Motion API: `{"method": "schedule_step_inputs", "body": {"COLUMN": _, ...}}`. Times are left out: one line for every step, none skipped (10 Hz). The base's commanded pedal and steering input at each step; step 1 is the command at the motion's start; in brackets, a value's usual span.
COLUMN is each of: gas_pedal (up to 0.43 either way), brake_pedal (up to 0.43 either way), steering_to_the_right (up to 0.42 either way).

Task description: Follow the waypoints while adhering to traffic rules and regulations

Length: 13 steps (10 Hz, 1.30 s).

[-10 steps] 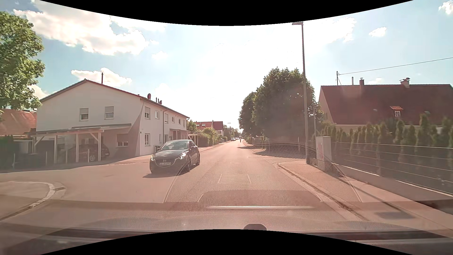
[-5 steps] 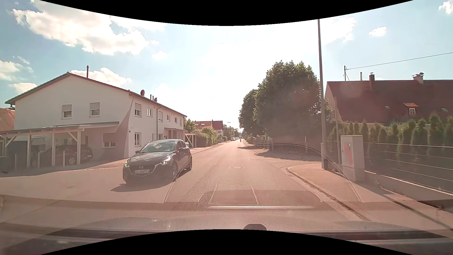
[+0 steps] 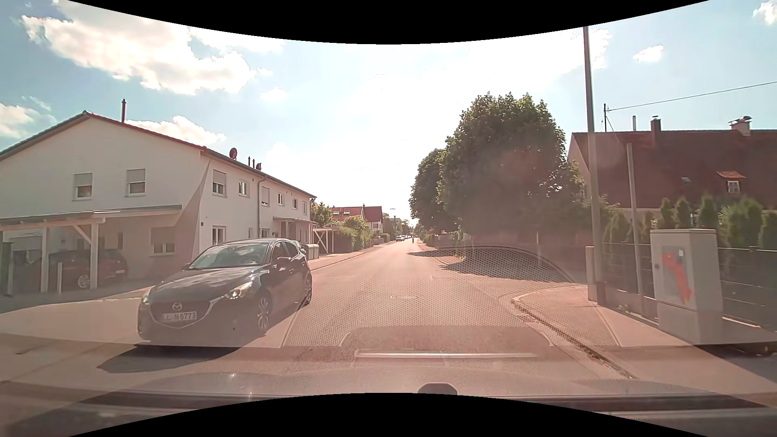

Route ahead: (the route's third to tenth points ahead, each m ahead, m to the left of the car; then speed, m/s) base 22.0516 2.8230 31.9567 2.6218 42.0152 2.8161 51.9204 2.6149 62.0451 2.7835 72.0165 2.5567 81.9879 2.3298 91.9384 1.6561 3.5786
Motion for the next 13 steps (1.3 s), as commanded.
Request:
{"method": "schedule_step_inputs", "body": {"gas_pedal": 0.000, "brake_pedal": 0.122, "steering_to_the_right": -0.003}}
{"method": "schedule_step_inputs", "body": {"gas_pedal": 0.000, "brake_pedal": 0.122, "steering_to_the_right": -0.003}}
{"method": "schedule_step_inputs", "body": {"gas_pedal": 0.000, "brake_pedal": 0.122, "steering_to_the_right": -0.003}}
{"method": "schedule_step_inputs", "body": {"gas_pedal": 0.000, "brake_pedal": 0.122, "steering_to_the_right": -0.003}}
{"method": "schedule_step_inputs", "body": {"gas_pedal": 0.000, "brake_pedal": 0.116, "steering_to_the_right": -0.003}}
{"method": "schedule_step_inputs", "body": {"gas_pedal": 0.000, "brake_pedal": 0.116, "steering_to_the_right": -0.002}}
{"method": "schedule_step_inputs", "body": {"gas_pedal": 0.000, "brake_pedal": 0.116, "steering_to_the_right": -0.003}}
{"method": "schedule_step_inputs", "body": {"gas_pedal": 0.000, "brake_pedal": 0.116, "steering_to_the_right": -0.003}}
{"method": "schedule_step_inputs", "body": {"gas_pedal": 0.000, "brake_pedal": 0.116, "steering_to_the_right": -0.003}}
{"method": "schedule_step_inputs", "body": {"gas_pedal": 0.000, "brake_pedal": 0.116, "steering_to_the_right": -0.003}}
{"method": "schedule_step_inputs", "body": {"gas_pedal": 0.000, "brake_pedal": 0.116, "steering_to_the_right": -0.003}}
{"method": "schedule_step_inputs", "body": {"gas_pedal": 0.000, "brake_pedal": 0.116, "steering_to_the_right": -0.003}}
{"method": "schedule_step_inputs", "body": {"gas_pedal": 0.000, "brake_pedal": 0.110, "steering_to_the_right": -0.003}}
